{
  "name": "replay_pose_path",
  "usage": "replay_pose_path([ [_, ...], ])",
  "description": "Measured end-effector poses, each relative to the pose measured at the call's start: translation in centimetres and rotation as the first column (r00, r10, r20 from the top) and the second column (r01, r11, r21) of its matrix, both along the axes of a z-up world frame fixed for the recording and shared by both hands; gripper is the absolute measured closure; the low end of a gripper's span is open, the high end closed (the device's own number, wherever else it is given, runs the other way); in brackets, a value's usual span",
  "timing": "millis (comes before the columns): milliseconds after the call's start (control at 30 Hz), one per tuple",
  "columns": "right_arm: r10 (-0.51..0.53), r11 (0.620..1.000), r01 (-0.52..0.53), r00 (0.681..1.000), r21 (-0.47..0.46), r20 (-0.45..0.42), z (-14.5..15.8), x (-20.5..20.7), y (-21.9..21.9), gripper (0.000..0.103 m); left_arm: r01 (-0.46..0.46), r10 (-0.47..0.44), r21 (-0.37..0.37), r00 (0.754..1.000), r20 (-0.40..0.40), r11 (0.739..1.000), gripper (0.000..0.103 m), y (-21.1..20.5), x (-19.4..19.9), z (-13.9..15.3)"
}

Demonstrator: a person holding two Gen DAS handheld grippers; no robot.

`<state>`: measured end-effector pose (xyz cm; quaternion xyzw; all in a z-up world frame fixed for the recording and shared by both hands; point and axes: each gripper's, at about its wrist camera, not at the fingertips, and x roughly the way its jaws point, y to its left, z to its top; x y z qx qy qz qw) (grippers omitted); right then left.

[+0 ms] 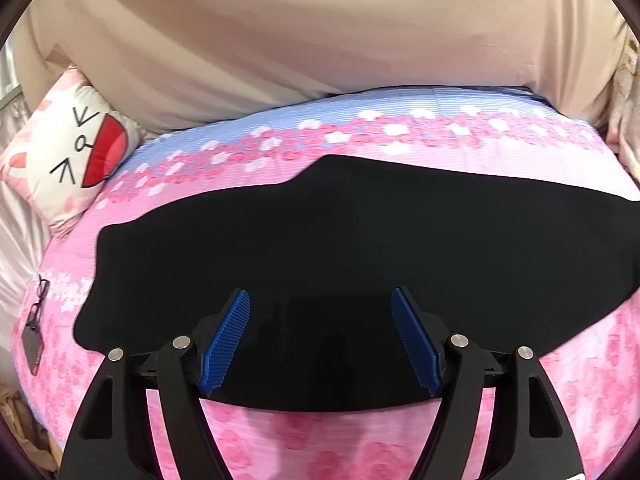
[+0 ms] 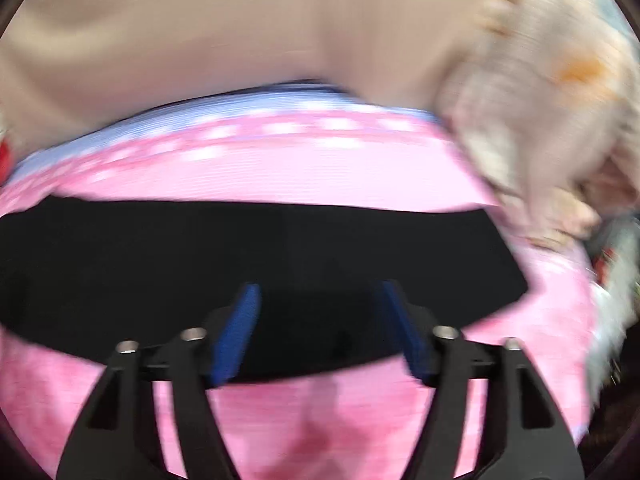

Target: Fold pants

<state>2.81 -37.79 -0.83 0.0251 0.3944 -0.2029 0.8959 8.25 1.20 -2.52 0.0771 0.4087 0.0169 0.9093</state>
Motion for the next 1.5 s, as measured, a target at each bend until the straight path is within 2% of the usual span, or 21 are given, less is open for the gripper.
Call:
replay_pose_path([
  [67, -0.092, 0.996, 0.092, 0.996, -0.022, 0.001, 0.3, -1.5, -4.6, 0.032, 0.011, -0.011, -0.005, 1.0, -0.003, 1.0, 0.032, -1.1, -0.1, 0.1],
  [133, -0.159, 0.987, 0.159, 0.987, 0.008, -0.007, 0.1, -2.8, -9.5, 0.032, 0.02, -0.02, -0.002, 1.0, -0.008, 1.0, 0.031, -2.2, -0.1, 0.0],
  [300, -0.192, 0.977, 0.195, 0.981, 0.091, -0.039, -1.6, -3.9, -15.6, 0.032, 0.049, -0.049, 0.005, 0.998, -0.036, 0.999, 0.03, -4.7, 0.2, -0.5],
  [367, -0.169, 0.973, 0.173, 0.985, 0.154, -0.035, -2.4, -4.4, -16.3, 0.032, 0.065, -0.065, 0.0, 0.997, -0.051, 0.998, 0.03, -5.7, 0.5, -0.7],
  [433, -0.155, 0.971, 0.158, 0.987, 0.182, -0.032, -2.8, -4.3, -16.6, 0.027, 0.077, -0.077, 0.004, 0.995, -0.058, 0.997, 0.03, -6.5, 0.6, -0.8],
  [667, -0.13, 0.969, 0.135, 0.991, 0.209, -0.034, -3.9, -3.0, -17.0, 0.024, 0.094, -0.093, 0.012, 0.993, -0.068, 0.996, 0.026, -7.8, 1.1, -0.7],
  [800, -0.112, 0.956, 0.113, 0.994, 0.272, -0.02, -4.4, -2.3, -17.8, 0.024, 0.084, -0.083, 0.01, 0.993, -0.087, 0.996, 0.026, -7.7, 1.5, -1.3],
  [900, -0.086, 0.96, 0.089, 0.996, 0.265, -0.02, -4.6, -1.6, -17.5, 0.036, 0.081, -0.078, 0.021, 0.991, -0.107, 0.997, 0.026, -7.9, 1.8, -2.2],
  [933, -0.075, 0.966, 0.076, 0.997, 0.248, -0.015, -4.5, -1.4, -17.2, 0.052, 0.084, -0.081, 0.018, 0.99, -0.116, 0.996, 0.026, -8.0, 1.8, -2.5],
  [967, -0.063, 0.964, 0.063, 0.998, 0.26, -0.008, -4.4, -1.3, -17.2, 0.063, 0.085, -0.083, 0.015, 0.989, -0.121, 0.996, 0.026, -8.1, 1.9, -2.6],
  [1000, -0.045, 0.951, 0.04, 0.999, 0.308, 0.01, -4.4, -1.2, -17.3, 0.085, 0.088, -0.086, 0.011, 0.988, -0.125, 0.996, 0.026, -8.2, 1.9, -2.8],
  [1033, -0.038, 0.936, 0.027, 0.999, 0.351, 0.023, -4.4, -1.2, -17.5, 0.085, 0.096, -0.094, 0.008, 0.987, -0.127, 0.995, 0.026, -8.5, 1.9, -2.8],
  [1100, -0.041, 0.947, 0.035, 0.999, 0.319, 0.013, -3.9, -1.0, -17.5, 0.085, 0.11, -0.108, 0.009, 0.986, -0.126, 0.994, 0.026, -9.1, 1.9, -2.7],
  [1167, -0.052, 0.944, 0.049, 0.999, 0.326, -0.001, -3.9, -0.9, -18.0, 0.073, 0.142, -0.141, 0.007, 0.984, -0.111, 0.99, 0.026, -10.2, 2.0, -2.1],
  [1200, -0.076, 0.956, 0.078, 0.997, 0.283, -0.019, -3.8, -1.1, -18.1, 0.06, 0.154, -0.152, 0.007, 0.983, -0.105, 0.988, 0.026, -10.6, 1.9, -1.8],
  [1233, -0.096, 0.966, 0.097, 0.995, 0.24, -0.015, -3.4, -1.5, -18.2, 0.054, 0.173, -0.171, 0.009, 0.981, -0.094, 0.985, 0.026, -11.4, 1.9, -1.5],
  [1300, -0.137, 0.981, 0.133, 0.99, 0.142, 0.021, -1.9, -2.9, -18.2, 0.047, 0.201, -0.2, 0.006, 0.976, -0.087, 0.98, 0.026, -12.7, 1.8, -1.1],
  [1333, -0.135, 0.981, 0.128, 0.99, 0.146, 0.039, -1.5, -3.3, -18.3, 0.043, 0.212, -0.211, 0.004, 0.974, -0.086, 0.977, 0.026, -13.2, 1.9, -1.0],
  [1433, -0.069, 0.984, 0.062, 0.997, 0.168, 0.037, -1.5, -2.6, -18.1, 0.044, 0.251, -0.25, -0.002, 0.964, -0.088, 0.968, 0.026, -15.2, 2.0, -1.1],
  [1467, -0.028, 0.987, 0.025, 0.999, 0.16, 0.016, -2.0, -1.8, -17.8, 0.051, 0.26, -0.259, -0.003, 0.962, -0.089, 0.966, 0.026, -15.9, 2.1, -1.2],
  [1500, 0.016, 0.983, -0.011, 1.0, 0.181, -0.027, -3.0, -0.9, -17.7, 0.087, 0.268, -0.267, -0.004, 0.959, -0.092, 0.964, 0.026, -16.5, 2.2, -1.2],
])
